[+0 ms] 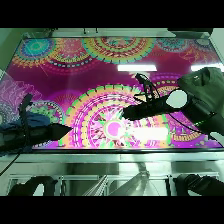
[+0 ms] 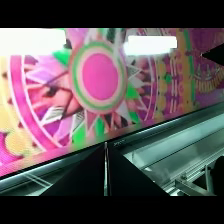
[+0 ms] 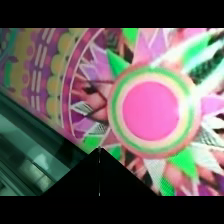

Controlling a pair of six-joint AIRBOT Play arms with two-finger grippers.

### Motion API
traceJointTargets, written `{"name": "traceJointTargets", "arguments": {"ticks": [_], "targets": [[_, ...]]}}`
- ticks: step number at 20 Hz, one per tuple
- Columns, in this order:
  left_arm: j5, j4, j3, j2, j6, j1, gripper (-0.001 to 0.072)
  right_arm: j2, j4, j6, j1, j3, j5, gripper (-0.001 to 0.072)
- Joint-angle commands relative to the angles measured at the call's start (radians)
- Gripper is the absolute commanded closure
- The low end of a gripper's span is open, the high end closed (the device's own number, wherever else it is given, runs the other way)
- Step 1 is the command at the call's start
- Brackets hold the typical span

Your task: Fold the shirts.

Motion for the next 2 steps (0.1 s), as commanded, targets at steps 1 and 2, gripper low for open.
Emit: {"name": "traceJointTargets", "arguments": {"ticks": [1,2], "targets": [[0.039,-0.001,0.000,0.048,0.003,0.000,0.0700,0.000,0.000,0.000,0.001,0.000,-0.001,0.0694],[0.034,0.000,0.000,0.058,0.003,0.000,0.0699,0.000,0.000,0.000,0.001,0.000,-0.001,0.0694]]}}
